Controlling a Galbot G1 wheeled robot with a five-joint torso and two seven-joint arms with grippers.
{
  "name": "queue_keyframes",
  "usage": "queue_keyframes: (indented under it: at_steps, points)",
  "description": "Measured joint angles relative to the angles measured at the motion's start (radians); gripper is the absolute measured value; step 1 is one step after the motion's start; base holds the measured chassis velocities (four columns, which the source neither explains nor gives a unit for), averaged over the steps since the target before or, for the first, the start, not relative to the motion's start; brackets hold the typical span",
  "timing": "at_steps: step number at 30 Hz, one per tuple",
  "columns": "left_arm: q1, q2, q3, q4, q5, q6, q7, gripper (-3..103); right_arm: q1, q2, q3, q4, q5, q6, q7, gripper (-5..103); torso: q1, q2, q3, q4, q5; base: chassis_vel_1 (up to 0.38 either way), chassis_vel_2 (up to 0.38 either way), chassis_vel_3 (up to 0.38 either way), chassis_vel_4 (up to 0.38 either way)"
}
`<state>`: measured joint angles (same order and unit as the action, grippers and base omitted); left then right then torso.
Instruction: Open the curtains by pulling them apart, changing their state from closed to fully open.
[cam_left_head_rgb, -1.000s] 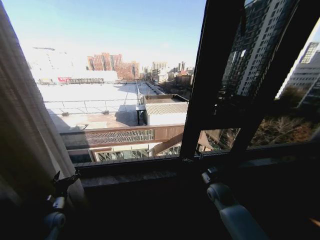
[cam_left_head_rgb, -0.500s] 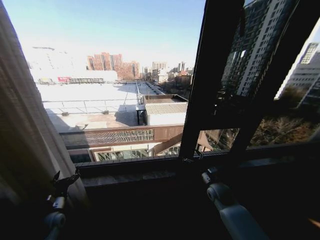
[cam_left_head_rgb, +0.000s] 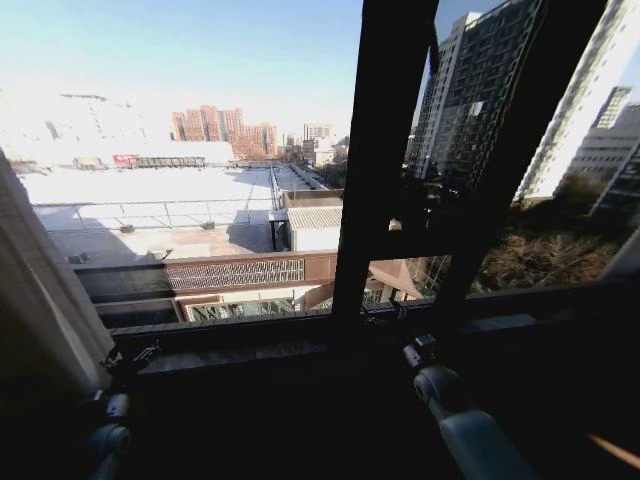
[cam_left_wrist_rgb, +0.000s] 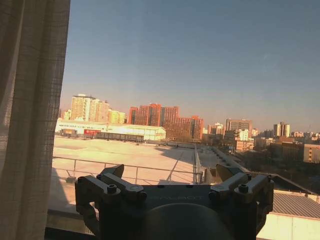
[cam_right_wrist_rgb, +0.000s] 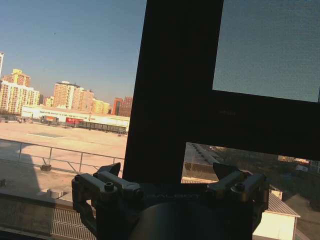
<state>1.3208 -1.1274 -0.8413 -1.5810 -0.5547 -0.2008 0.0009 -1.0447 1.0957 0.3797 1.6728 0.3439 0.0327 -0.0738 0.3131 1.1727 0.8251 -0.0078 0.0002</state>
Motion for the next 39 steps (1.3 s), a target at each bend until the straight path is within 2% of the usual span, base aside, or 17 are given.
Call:
queue_keyframes:
  at_steps: [19, 24, 26, 31, 35, 39]
  points:
    - [0.0, 0.0, 0.0, 0.0, 0.0, 0.0, -0.001, 100, 0.0, 0.0, 0.0, 0.0, 0.0, 0.0, 0.0, 100, 0.0, 0.0, 0.0, 0.0, -0.0005, -0.363, -0.359, 0.354, 0.356]
    - [0.0, 0.0, 0.0, 0.0, 0.0, 0.0, -0.001, 100, 0.0, 0.0, 0.0, 0.0, 0.0, 0.0, 0.0, 100, 0.0, 0.0, 0.0, 0.0, 0.0006, -0.351, -0.348, 0.349, 0.343]
    - [0.0, 0.0, 0.0, 0.0, 0.0, 0.0, -0.001, 100, 0.0, 0.0, 0.0, 0.0, 0.0, 0.0, 0.0, 100, 0.0, 0.0, 0.0, 0.0002, -0.001, -0.364, -0.373, 0.337, 0.379]
    - [0.0, 0.0, 0.0, 0.0, 0.0, 0.0, -0.001, 100, 0.0, 0.0, 0.0, 0.0, 0.0, 0.0, 0.0, 100, 0.0, 0.0, 0.0, 0.0001, 0.0005, -0.35, -0.346, 0.348, 0.343]
    - [0.0, 0.0, 0.0, 0.0, 0.0, 0.0, -0.001, 100, 0.0, 0.0, 0.0, 0.0, 0.0, 0.0, 0.0, 100, 0.0, 0.0, 0.0, 0.0001, -0.0006, -0.359, -0.343, 0.34, 0.348]
    - [0.0, 0.0, 0.0, 0.0, 0.0, 0.0, -0.001, 100, 0.0, 0.0, 0.0, 0.0, 0.0, 0.0, 0.0, 100, 0.0, 0.0, 0.0, -0.0002, 0.0, -0.362, -0.362, 0.327, 0.373]
